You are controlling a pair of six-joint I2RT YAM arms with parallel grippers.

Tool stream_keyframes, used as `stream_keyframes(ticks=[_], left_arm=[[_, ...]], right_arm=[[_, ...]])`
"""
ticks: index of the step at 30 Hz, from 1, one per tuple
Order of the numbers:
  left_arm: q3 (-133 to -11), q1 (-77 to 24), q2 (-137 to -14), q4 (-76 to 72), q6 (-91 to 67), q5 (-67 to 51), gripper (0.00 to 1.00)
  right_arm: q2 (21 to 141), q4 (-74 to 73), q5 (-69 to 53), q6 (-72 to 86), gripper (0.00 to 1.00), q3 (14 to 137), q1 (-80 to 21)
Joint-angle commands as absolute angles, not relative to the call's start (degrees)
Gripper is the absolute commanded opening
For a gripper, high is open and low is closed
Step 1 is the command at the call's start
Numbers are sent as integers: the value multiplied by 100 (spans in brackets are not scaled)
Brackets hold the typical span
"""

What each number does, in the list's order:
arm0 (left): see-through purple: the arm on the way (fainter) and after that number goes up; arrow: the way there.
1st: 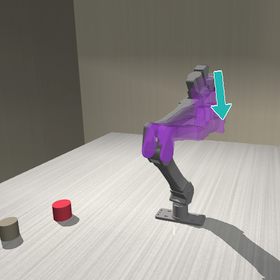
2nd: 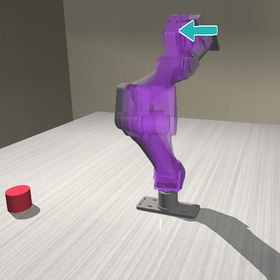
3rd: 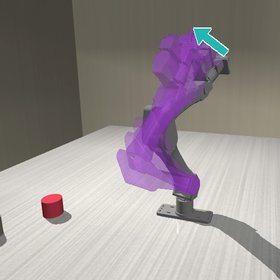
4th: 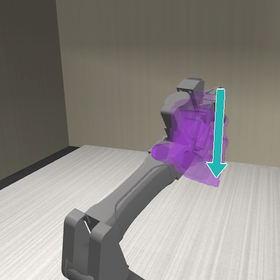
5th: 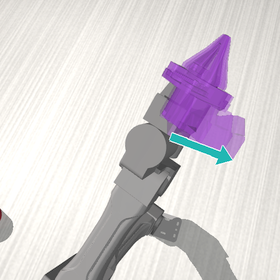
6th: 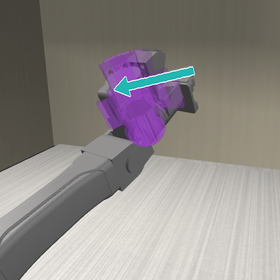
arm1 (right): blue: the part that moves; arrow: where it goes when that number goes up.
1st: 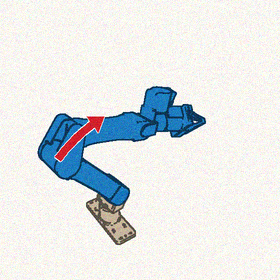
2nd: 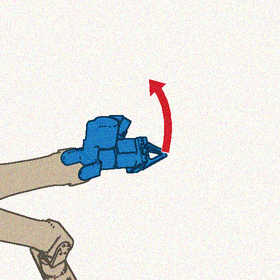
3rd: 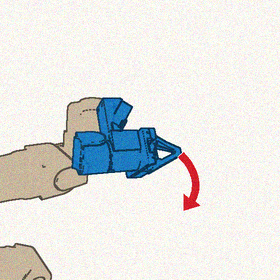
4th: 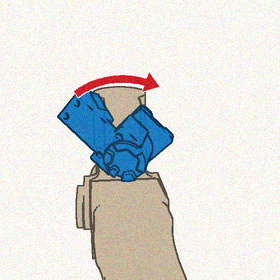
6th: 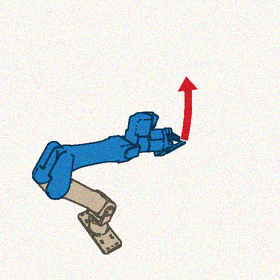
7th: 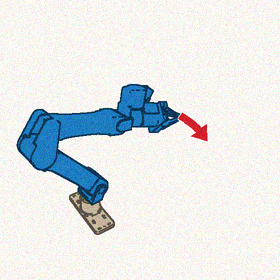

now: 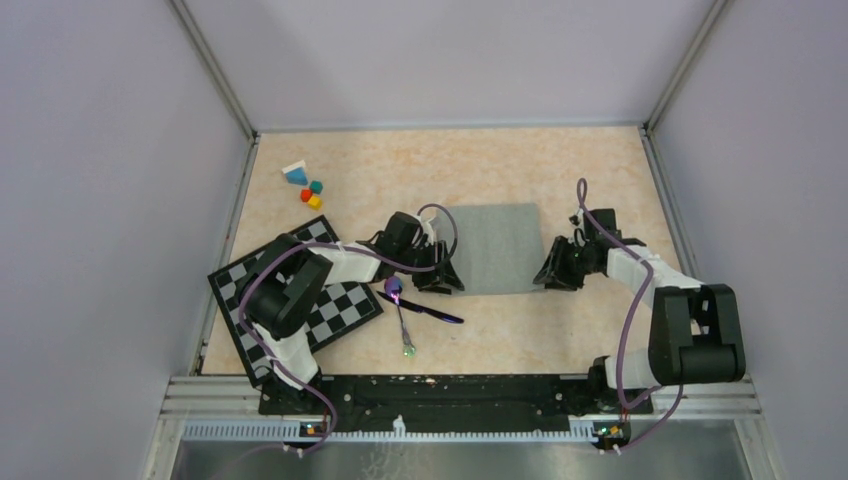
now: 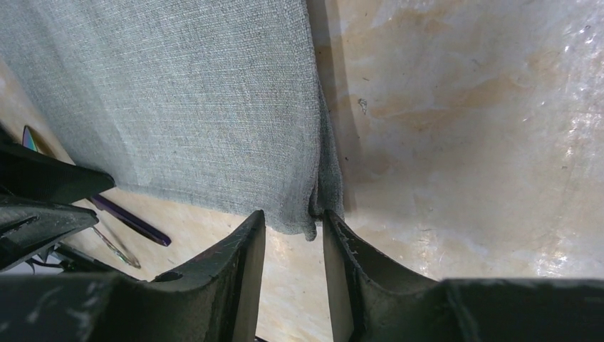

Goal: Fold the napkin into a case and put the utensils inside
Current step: Pick up the top corner of the square-folded napkin from the center of the board.

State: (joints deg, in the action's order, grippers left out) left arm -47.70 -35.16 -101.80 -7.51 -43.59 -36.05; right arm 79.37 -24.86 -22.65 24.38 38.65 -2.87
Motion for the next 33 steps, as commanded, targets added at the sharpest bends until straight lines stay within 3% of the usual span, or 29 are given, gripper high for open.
stream_keyframes(ticks=[1,33], left_arm=[[-4688,-3577,-10307,-896,-4342,-3446,53],[-4634,-3586,-10413,-1008,-4377,-3476,53]], right_arm=[[7885,-2320,-2416,2372,34,3920,-310],[7717,-2402,-2285,2224,37,4123,-314]])
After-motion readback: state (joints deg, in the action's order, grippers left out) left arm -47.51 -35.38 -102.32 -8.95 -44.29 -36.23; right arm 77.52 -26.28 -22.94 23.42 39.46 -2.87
